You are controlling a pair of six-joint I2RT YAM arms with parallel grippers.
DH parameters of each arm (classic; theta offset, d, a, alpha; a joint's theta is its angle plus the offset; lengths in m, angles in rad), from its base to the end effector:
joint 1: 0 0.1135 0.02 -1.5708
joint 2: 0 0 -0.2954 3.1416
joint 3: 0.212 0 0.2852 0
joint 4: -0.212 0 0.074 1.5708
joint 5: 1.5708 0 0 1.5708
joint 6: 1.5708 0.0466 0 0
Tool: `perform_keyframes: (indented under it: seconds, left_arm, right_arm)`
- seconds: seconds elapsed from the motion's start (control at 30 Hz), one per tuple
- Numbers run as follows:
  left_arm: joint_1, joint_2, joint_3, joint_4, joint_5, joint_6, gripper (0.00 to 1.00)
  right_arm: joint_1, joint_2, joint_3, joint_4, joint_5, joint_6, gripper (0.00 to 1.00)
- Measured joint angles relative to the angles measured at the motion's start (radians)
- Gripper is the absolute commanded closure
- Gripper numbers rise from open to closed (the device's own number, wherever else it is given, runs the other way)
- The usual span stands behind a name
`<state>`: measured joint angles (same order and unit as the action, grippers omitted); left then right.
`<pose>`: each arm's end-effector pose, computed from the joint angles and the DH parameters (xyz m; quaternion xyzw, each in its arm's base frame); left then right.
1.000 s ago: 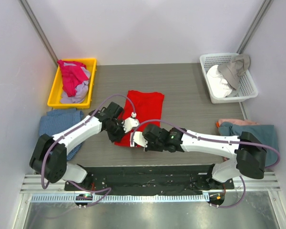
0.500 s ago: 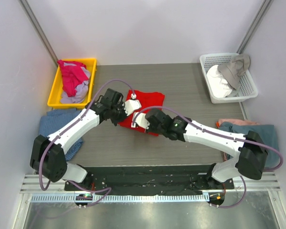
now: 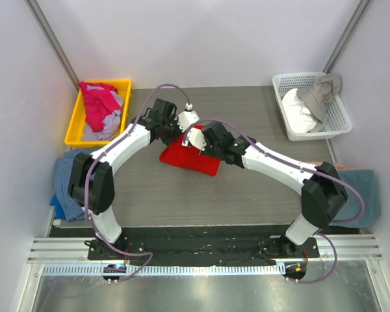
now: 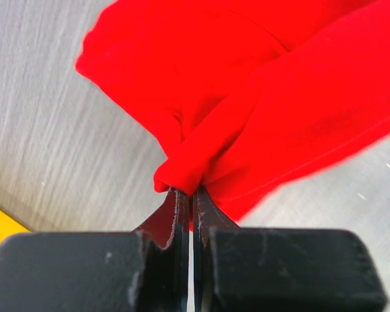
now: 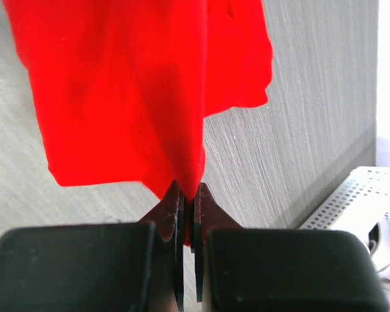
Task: Fold and stack the t-shirts
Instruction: Fold the long partially folded tshirt into a neat square
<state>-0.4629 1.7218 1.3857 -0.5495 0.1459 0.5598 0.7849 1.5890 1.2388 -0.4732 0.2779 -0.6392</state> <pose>0.3759 -0.1952 0.2772 0.4810 0.8072 -0.0523 0.3380 0.2840 0.2656 0.2824 -0.5641 0.7310 -0.1023 0.3700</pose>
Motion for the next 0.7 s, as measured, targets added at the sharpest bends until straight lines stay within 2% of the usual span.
perform_keyframes:
  seconds: [0.33,0.7]
  left_arm:
    - [0.035,0.219,0.159,0.02,-0.001,0.021,1.0]
    - [0.051,0.307,0.315,0.029,-0.013,0.02,1.0]
  right_arm:
    - [-0.086,0.166,0.072,0.051,-0.057,-0.043,0.99]
    - [-0.15,0.249,0.156,0.073,-0.082,-0.076,0.99]
